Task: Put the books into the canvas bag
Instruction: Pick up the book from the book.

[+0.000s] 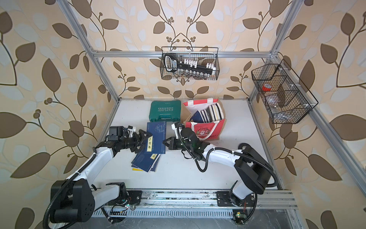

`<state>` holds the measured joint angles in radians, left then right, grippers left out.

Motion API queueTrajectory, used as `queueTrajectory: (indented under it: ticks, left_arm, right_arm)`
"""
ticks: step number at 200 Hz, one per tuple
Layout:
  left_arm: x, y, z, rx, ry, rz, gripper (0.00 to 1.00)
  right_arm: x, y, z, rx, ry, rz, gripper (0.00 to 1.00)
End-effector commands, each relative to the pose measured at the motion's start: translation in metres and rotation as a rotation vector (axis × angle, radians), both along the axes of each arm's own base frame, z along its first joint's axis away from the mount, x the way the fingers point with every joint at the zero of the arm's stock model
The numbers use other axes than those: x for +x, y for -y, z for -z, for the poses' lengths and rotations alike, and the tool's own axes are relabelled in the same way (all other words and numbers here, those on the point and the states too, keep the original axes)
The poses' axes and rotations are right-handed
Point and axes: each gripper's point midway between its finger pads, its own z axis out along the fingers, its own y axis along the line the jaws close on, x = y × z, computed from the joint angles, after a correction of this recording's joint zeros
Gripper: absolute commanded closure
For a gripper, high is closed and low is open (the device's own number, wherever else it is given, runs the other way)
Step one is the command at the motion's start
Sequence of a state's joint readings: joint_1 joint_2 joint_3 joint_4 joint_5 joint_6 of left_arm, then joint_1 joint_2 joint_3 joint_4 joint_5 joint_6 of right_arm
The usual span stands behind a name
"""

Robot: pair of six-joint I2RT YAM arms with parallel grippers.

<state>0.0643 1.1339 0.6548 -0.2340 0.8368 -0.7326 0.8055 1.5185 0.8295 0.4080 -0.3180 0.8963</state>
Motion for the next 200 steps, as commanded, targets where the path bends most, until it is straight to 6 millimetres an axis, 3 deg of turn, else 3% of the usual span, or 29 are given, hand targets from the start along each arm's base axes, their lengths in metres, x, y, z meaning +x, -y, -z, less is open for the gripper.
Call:
queueTrajectory:
  ticks: [1,35,65,105,118,151,166,188,200]
  left_arm:
    - [0.005,0.022,-0.06,-0.156,0.211,0.123,0.01]
    - [0.0,0.034,-0.088,-0.2,0.29,0.189,0.01]
    - [-0.005,0.048,-0.098,-0.19,0.317,0.242,0.01]
    - [-0.02,0.07,-0.122,-0.231,0.401,0.347,0.03]
    - [-0.024,0.073,-0.13,-0.259,0.422,0.366,0.13]
    - [-0.027,0.075,-0.136,-0.277,0.433,0.382,0.68]
    - [-0.03,0.076,-0.139,-0.281,0.437,0.398,0.84]
    - [-0.037,0.078,-0.139,-0.269,0.426,0.437,1.0]
    - [-0.045,0.08,-0.139,-0.242,0.426,0.475,1.0]
  right_arm:
    - [0.008,0.017,-0.036,0.078,0.079,0.033,1.0]
    - [0.007,0.034,-0.076,0.161,0.13,0.018,1.0]
    - [-0.003,0.036,-0.104,0.228,0.171,-0.038,1.0]
    - [-0.009,0.041,-0.114,0.304,0.163,-0.031,1.0]
    - [-0.009,0.043,-0.11,0.295,0.166,-0.016,1.0]
    - [-0.009,0.045,-0.101,0.271,0.17,-0.008,0.99]
    - [-0.012,0.046,-0.102,0.26,0.202,-0.022,0.86]
    - [-0.014,0.051,-0.11,0.257,0.252,-0.084,0.63]
    - [-0.016,0.054,-0.115,0.264,0.259,-0.144,0.54]
